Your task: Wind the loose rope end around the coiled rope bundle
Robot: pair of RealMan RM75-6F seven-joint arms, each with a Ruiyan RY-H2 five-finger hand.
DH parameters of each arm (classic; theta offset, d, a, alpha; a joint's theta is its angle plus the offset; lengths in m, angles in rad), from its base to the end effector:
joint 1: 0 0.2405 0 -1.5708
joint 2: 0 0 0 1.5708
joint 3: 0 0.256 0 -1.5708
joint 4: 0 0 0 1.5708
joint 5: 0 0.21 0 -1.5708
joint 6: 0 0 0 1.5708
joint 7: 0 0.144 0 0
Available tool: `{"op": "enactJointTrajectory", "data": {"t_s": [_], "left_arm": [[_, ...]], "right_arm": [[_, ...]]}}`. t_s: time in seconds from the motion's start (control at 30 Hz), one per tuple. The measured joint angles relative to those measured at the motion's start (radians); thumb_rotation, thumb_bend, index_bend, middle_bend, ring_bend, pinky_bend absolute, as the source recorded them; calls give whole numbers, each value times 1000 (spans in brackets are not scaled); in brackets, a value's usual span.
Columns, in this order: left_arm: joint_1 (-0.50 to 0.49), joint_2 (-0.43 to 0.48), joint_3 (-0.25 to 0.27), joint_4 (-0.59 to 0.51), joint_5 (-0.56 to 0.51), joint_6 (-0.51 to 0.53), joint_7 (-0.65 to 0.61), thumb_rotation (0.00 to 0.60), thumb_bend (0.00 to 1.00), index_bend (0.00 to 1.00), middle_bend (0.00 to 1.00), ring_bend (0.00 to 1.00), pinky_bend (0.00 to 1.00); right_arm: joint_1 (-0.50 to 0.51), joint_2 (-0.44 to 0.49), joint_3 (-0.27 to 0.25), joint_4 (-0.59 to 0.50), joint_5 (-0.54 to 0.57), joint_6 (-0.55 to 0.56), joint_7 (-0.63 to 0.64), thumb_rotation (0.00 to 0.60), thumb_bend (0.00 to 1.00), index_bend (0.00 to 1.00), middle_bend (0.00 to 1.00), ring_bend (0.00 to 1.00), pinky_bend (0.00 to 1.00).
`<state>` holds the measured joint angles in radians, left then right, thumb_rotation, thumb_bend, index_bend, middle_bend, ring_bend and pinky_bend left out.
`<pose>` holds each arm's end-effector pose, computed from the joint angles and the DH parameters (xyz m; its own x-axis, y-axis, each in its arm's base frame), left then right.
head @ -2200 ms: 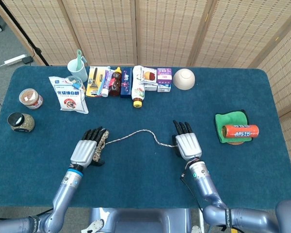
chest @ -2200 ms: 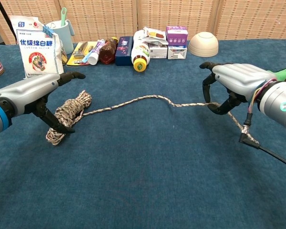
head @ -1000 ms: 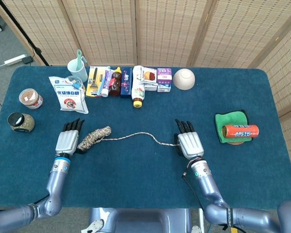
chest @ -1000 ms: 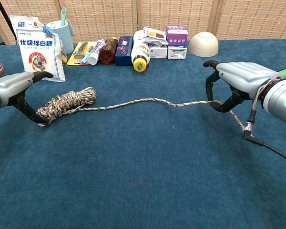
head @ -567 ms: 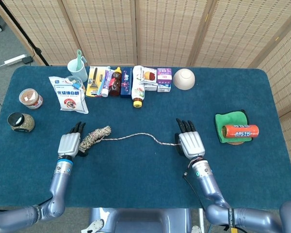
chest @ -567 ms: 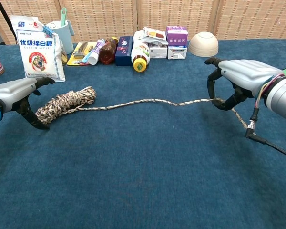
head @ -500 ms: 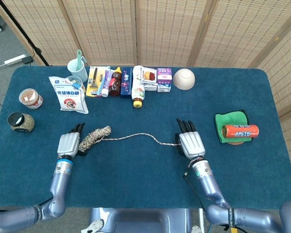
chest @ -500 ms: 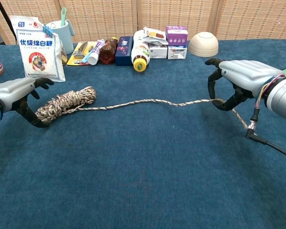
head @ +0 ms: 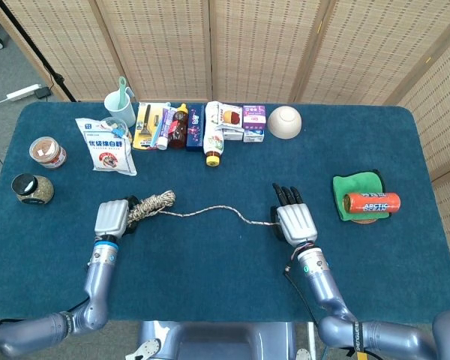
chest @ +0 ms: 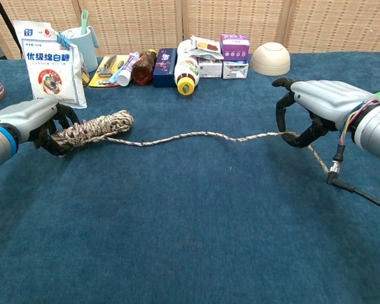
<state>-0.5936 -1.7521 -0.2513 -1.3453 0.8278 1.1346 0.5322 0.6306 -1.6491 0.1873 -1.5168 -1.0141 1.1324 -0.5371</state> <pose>-0.2104 0.3276 -0.0413 0.3441 0.2624 0.9015 0.9269 0.0579 -0.3707 -0.1646 -0.3164 -0.0270 0.4260 -0.2184 0.8779 -0.8990 -0.2112 0.3837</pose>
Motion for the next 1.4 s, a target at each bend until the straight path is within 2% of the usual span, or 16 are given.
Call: {"op": "enactJointTrajectory", "data": {"t_s": [0.3,0.6,0.8,1.0,1.17,1.4], "left_arm": [[4,7,-1,31,99,-1,-126,600,525,640,574,571,734],[13,52,1,37,214,-3,-264,600,533,671,591,586,741],[11,98,1,11,289,-1,-329,600,534,671,591,586,741],[-32,121,4,13,375,-18,-341,600,534,666,591,583,741],[-100,114,4,41,447,-46,-328,600,534,666,591,583,741],[-162,88,13,90,497,-87,-324,600,535,667,591,580,741]], "right_arm": [[-5,10,-3,-6,-11,3,10,600,484,602,0,0,0],[-14,26,-11,-33,-35,15,17,600,485,610,0,0,0],[-22,52,-16,-90,-68,31,27,600,485,614,0,0,0],[-31,101,-20,-191,-107,51,28,600,485,621,0,0,0],[-32,163,-12,-319,-133,68,2,600,486,634,0,0,0],[-13,239,23,-479,-137,78,-63,600,485,636,0,0,0]]}}
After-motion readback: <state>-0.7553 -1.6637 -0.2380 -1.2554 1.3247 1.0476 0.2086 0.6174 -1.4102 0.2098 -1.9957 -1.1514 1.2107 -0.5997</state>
